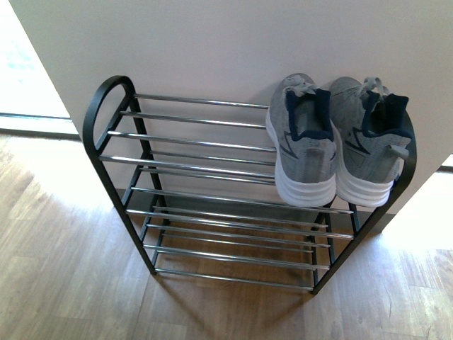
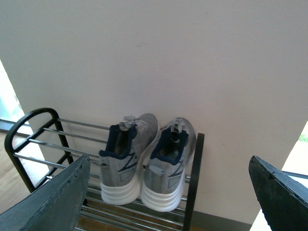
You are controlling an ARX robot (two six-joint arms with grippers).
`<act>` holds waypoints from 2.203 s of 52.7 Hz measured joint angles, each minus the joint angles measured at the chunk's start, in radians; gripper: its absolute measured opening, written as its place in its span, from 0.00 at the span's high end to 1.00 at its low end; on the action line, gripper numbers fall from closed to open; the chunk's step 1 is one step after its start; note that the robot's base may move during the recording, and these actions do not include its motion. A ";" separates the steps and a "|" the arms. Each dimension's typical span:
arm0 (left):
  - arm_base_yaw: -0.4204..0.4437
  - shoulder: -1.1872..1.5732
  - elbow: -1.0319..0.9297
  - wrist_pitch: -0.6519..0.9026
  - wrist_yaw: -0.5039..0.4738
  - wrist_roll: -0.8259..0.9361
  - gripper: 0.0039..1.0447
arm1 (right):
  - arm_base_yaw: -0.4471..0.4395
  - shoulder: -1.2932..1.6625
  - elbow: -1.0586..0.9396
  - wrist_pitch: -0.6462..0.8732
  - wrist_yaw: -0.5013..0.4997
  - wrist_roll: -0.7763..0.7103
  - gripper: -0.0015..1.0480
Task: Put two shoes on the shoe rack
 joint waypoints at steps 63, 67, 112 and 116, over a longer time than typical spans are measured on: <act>0.000 0.000 0.000 0.000 0.003 0.000 0.09 | 0.000 0.000 0.000 -0.002 0.004 0.000 0.09; 0.000 0.000 0.000 0.000 0.003 0.000 0.09 | 0.000 0.000 0.000 -0.002 0.004 0.000 0.09; 0.000 0.000 0.000 0.000 0.003 0.001 0.09 | 0.000 0.000 0.000 -0.002 0.004 0.000 0.09; 0.000 0.000 0.000 0.000 0.003 0.001 0.09 | 0.000 0.000 0.000 -0.002 0.004 0.000 0.09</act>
